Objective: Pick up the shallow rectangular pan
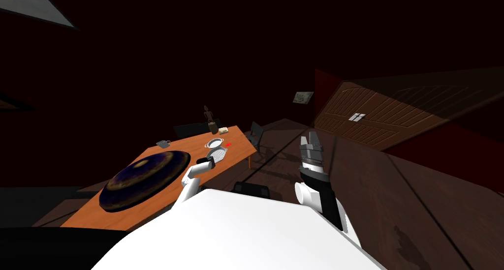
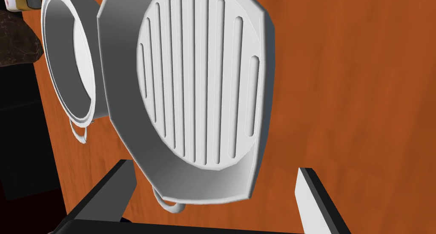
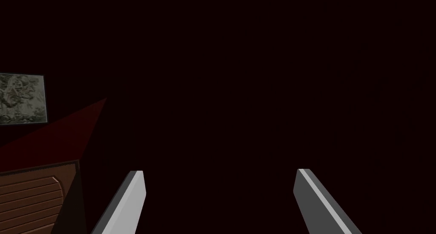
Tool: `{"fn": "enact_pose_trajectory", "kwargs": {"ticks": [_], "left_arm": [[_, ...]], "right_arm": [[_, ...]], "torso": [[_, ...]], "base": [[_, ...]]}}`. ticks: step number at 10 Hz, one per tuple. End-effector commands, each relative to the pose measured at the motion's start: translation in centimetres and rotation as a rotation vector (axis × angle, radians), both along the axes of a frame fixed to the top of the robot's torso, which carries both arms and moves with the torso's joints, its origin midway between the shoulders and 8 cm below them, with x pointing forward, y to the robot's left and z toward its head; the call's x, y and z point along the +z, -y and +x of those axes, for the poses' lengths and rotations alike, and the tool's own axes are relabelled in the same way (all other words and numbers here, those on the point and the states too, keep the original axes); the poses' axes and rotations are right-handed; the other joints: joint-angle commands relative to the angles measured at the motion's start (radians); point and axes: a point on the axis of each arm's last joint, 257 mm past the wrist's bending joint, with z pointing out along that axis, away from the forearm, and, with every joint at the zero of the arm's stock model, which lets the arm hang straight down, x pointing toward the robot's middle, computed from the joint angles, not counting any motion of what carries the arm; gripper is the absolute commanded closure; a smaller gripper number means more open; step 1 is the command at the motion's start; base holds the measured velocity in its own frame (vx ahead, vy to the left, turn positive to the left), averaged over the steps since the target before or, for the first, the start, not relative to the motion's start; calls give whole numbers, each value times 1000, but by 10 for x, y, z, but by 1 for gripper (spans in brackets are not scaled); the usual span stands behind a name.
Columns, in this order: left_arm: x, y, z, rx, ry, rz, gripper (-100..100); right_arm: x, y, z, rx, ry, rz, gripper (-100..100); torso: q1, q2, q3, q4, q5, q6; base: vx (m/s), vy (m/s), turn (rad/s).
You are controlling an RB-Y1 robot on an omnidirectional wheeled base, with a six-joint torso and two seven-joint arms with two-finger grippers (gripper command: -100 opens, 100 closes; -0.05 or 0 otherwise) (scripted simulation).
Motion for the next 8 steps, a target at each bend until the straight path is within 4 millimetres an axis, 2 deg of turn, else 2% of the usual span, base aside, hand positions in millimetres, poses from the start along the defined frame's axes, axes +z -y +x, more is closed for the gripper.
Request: {"fn": "enact_pose_trajectory", "kwargs": {"ticks": [1, 8], "left_arm": [[-10, -2, -9, 35, -45, -39, -100], [-40, 2, -41, 117, -178, -144, -100]], "right_arm": [[0, 0, 0, 0, 0, 0, 0], [0, 0, 0, 0, 0, 0, 0]], "torso": [[0, 0, 0, 0, 0, 0], [0, 1, 1, 0, 0, 0]], "base": [[63, -14, -145], [36, 0, -66]]}}
